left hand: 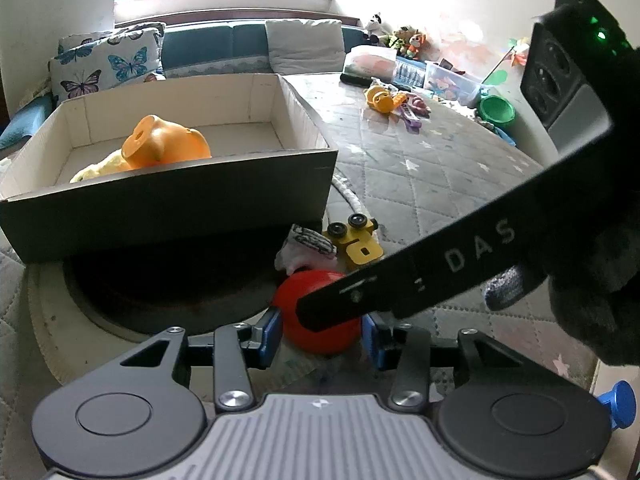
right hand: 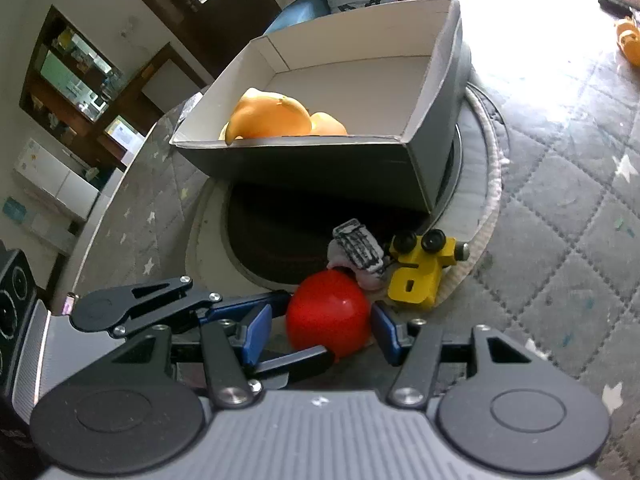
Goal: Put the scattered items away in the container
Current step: 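Close the right gripper on the red ball, then lift the red ball with the right gripper up over the box rim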
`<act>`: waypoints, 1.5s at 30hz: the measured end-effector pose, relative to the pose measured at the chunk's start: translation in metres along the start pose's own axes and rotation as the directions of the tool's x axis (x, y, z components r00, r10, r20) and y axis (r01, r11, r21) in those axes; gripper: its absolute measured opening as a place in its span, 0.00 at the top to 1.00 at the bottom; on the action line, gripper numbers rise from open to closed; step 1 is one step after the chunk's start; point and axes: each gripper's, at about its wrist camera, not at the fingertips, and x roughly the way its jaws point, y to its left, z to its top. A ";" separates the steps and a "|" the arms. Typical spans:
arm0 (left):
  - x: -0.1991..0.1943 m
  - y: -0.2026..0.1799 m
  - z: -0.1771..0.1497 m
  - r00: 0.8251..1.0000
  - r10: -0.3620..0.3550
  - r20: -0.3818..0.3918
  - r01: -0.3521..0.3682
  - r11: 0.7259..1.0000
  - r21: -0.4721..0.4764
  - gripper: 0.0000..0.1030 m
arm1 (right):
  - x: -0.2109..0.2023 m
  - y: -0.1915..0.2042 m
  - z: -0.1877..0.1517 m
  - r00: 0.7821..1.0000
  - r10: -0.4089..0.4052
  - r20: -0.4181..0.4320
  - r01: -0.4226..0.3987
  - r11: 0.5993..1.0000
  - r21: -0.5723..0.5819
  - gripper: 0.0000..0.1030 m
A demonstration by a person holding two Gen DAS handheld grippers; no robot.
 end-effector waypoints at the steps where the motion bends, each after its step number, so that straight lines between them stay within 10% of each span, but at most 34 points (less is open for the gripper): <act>1: 0.000 0.000 0.000 1.000 0.002 0.002 -0.002 1.000 -0.002 0.54 | 0.000 0.000 0.000 1.000 -0.004 -0.001 0.004 1.000 0.000 0.49; 26: -0.003 0.004 -0.007 1.000 0.006 0.024 -0.006 1.000 0.000 0.55 | 0.009 0.032 -0.003 0.991 -0.136 0.004 0.135 0.978 -0.157 0.51; 45: -0.015 0.003 -0.007 0.998 -0.016 0.058 0.016 1.000 -0.001 0.54 | -0.010 -0.005 0.004 0.999 0.035 0.020 -0.036 0.997 0.070 0.52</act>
